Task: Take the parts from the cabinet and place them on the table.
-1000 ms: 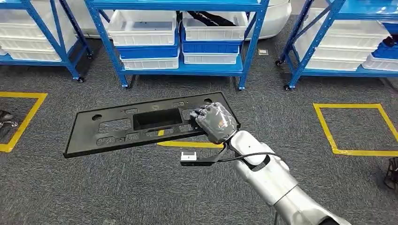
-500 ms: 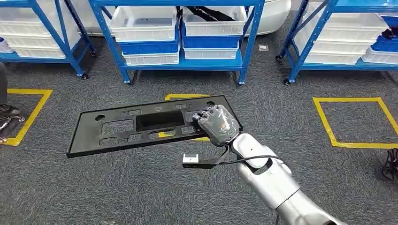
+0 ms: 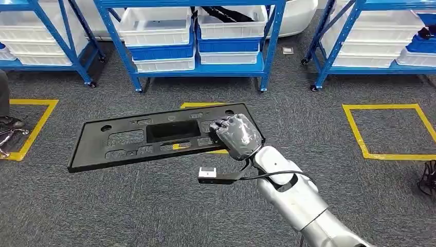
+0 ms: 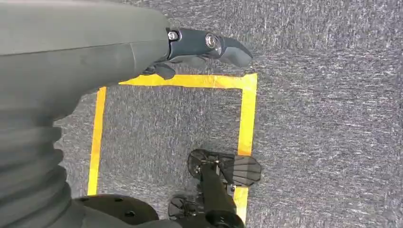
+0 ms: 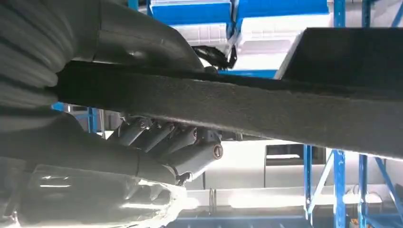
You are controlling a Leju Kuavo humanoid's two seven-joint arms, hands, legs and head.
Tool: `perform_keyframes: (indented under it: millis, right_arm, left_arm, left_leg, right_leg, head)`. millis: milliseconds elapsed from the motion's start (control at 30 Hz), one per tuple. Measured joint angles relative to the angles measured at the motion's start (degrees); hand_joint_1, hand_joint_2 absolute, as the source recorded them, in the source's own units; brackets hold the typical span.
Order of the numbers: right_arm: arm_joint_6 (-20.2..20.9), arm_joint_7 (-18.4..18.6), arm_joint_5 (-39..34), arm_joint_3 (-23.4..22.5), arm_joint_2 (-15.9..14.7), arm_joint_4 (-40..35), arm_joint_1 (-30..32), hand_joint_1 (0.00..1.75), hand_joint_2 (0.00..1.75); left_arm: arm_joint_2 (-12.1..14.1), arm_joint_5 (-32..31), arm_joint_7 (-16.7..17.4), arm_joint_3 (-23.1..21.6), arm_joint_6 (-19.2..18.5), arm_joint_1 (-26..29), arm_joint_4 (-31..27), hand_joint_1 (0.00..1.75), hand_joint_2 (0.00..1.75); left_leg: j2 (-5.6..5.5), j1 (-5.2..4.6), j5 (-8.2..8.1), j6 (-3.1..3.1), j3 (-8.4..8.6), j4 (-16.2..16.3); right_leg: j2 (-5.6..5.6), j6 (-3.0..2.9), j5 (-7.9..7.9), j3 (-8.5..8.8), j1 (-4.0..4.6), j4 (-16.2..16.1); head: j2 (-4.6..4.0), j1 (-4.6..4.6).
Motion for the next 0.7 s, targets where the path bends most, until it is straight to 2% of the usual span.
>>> perform_keyframes:
  millis: [33,100,133,167,200,233,267,300,333,367,400,467,500,533,567,600,633,667,700]
  right_arm:
    - [0.0,0.0,0.0,-0.1,0.0,0.0,-0.3,1.75,1.75]
    - [0.1,0.0,-0.1,-0.5,-0.2,-0.1,-0.2,1.75,1.75]
    - [0.1,0.0,-0.1,-0.6,-0.2,-0.1,0.0,1.75,1.75]
    - [0.1,0.0,-0.1,-0.7,-0.4,-0.1,0.3,1.75,1.75]
    - [0.1,0.0,0.0,-0.8,-0.6,-0.1,0.4,1.75,1.75]
    - [0.2,0.0,0.0,-0.8,-0.8,-0.1,0.5,1.75,1.75]
    - [0.3,0.0,0.0,-0.8,-0.8,-0.1,0.5,1.75,1.75]
    - [0.3,0.0,0.0,-0.8,-0.8,-0.2,0.4,1.75,1.75]
    - [0.2,0.0,0.0,-0.8,-0.6,-0.2,0.3,1.75,1.75]
    - [0.2,0.0,0.1,-0.9,-0.6,-0.4,0.4,1.75,1.75]
    - [0.3,0.0,0.1,-0.9,-0.6,-0.3,0.4,1.75,1.75]
    - [0.3,0.0,0.1,-1.0,-0.7,-0.4,0.4,1.75,1.75]
    - [0.3,0.0,0.1,-0.9,-0.6,-0.4,0.5,1.75,1.75]
    - [0.3,0.0,0.1,-1.0,-0.7,-0.5,0.4,1.75,1.75]
    - [0.3,0.0,0.1,-1.0,-0.6,-0.5,0.4,1.75,1.75]
    - [0.3,0.0,0.1,-0.9,-0.5,-0.5,0.4,1.75,1.75]
    - [0.3,0.0,0.1,-0.9,-0.4,-0.5,0.4,1.75,1.75]
    - [0.3,0.0,0.1,-0.9,-0.3,-0.5,0.5,1.75,1.75]
    - [0.4,0.0,0.1,-0.9,-0.3,-0.5,0.5,1.75,1.75]
  left_arm:
    - [0.0,0.0,0.0,0.0,0.0,0.0,0.0,0.00,1.75]
    - [-0.1,0.0,0.0,0.0,0.0,-0.2,0.0,0.00,1.75]
    - [-0.2,0.0,0.0,0.0,-0.1,-0.2,0.0,0.00,1.75]
    - [-0.3,0.0,0.0,0.0,-0.1,-0.2,0.0,0.00,1.75]
    - [-0.3,-0.1,0.0,0.0,-0.1,-0.2,0.0,0.00,1.75]
    - [-0.5,-0.1,0.0,0.0,-0.1,-0.2,0.0,0.00,1.75]
    - [-0.5,-0.1,0.0,0.0,-0.1,-0.2,0.0,0.00,1.75]
    - [-0.5,-0.2,0.1,-0.1,-0.1,-0.2,0.0,0.00,1.75]
    - [0.0,-0.2,0.3,0.0,-0.1,-0.2,0.0,0.00,1.75]
    - [-0.1,-0.2,0.3,-0.1,0.0,-0.1,0.0,0.00,1.75]
    - [-0.2,-0.3,0.3,-0.1,0.0,-0.1,0.0,0.00,1.75]
    - [-0.2,-0.3,0.4,-0.3,0.0,-0.1,0.0,0.00,1.75]
    - [-0.4,-0.3,0.4,-0.4,0.0,-0.2,0.0,0.00,1.75]
    - [-0.2,-0.3,0.4,-0.4,0.0,-0.2,0.0,0.00,1.75]
    - [-0.3,-0.3,0.4,-0.4,0.0,-0.1,0.0,0.00,1.75]
    - [-0.3,-0.4,0.4,-0.5,0.0,-0.1,0.0,0.00,1.75]
    - [-0.3,-0.4,0.4,-0.5,0.0,-0.1,0.0,0.00,1.75]
    - [-0.2,-0.4,0.4,-0.5,0.0,-0.1,0.0,0.00,1.75]
    - [-0.2,-0.4,0.4,-0.5,0.0,-0.1,0.0,0.00,1.75]
  left_leg:
    - [0.15,0.00,0.33,0.23,0.66,-1.1]
    - [0.68,0.16,0.62,0.13,0.55,-1.2]
    - [1.01,0.22,0.59,-0.04,0.43,-1.2]
    - [1.31,0.39,0.60,-0.39,0.31,-1.2]
    - [1.70,0.73,0.57,-0.99,0.18,-1.0]
    - [2.16,1.25,0.46,-1.62,-0.02,-0.7]
    - [2.59,1.79,0.18,-2.48,-0.37,0.0]
    - [3.03,2.25,-0.31,-3.48,-0.93,1.3]
    - [3.37,1.91,-0.73,-4.24,-1.26,1.9]
    - [3.97,2.10,-1.62,-5.07,-1.35,3.3]
    - [4.11,2.13,-1.60,-5.21,-1.17,2.9]
    - [5.31,2.56,-1.57,-5.48,-0.52,2.6]
    - [4.90,2.99,-2.27,-5.50,-0.41,3.0]
    - [2.83,3.18,-4.87,-5.11,-1.03,5.1]
    - [1.14,2.65,-7.84,-4.72,-2.39,9.0]
    - [-0.10,2.06,-10.95,-4.36,-4.47,14.4]
    - [-0.69,1.53,-13.23,-4.00,-6.38,19.1]
    - [-0.91,1.10,-14.27,-3.46,-7.39,21.9]
    - [-0.95,0.63,-14.00,-2.81,-7.05,21.9]
  right_leg:
    - [0.06,-0.06,-1.24,-1.09,0.04,1.8]
    - [0.07,-0.06,-4.39,-5.20,-0.60,9.8]
    - [0.07,0.29,-5.64,-7.32,-1.10,13.6]
    - [0.04,0.98,-5.96,-8.74,-1.58,15.9]
    - [-0.03,1.98,-5.05,-8.57,-2.07,15.0]
    - [-0.29,3.23,-3.24,-6.94,-2.60,11.4]
    - [-1.07,4.56,-1.17,-4.50,-3.10,6.3]
    - [-2.97,5.78,0.49,-1.84,-3.72,1.1]
    - [-4.04,5.49,-0.07,-2.79,-2.79,2.9]
    - [-3.39,4.11,0.21,-2.83,-2.94,2.3]
    - [-2.77,2.90,0.02,-2.96,-2.86,3.0]
    - [-1.27,1.56,0.15,-3.36,-2.61,3.4]
    - [-0.63,0.89,0.55,-3.21,-2.44,3.0]
    - [-0.14,0.47,0.91,-3.17,-2.34,2.8]
    - [0.40,0.00,1.21,-3.18,-2.08,2.6]
    - [1.01,-0.53,1.55,-3.25,-1.78,2.3]
    - [1.73,-0.86,1.77,-3.56,-1.39,2.3]
    - [2.43,-1.16,1.97,-3.78,-0.94,2.3]
    - [3.17,-1.35,2.16,-3.96,-0.58,2.3]
  head:
    - [0.00,0.06]
    - [0.00,0.22]
    - [0.00,0.24]
    - [0.00,0.20]
    - [0.00,0.24]
    - [0.00,0.24]
    - [0.00,0.24]
    - [0.00,0.28]
    - [0.00,0.50]
    - [0.00,0.85]
    - [0.00,0.41]
    - [0.00,0.26]
    - [0.00,-0.18]
    - [0.00,-0.39]
    - [0.00,-0.48]
    - [0.00,-0.99]
    - [0.00,-1.12]
    - [0.00,-1.09]
    - [0.00,-1.01]
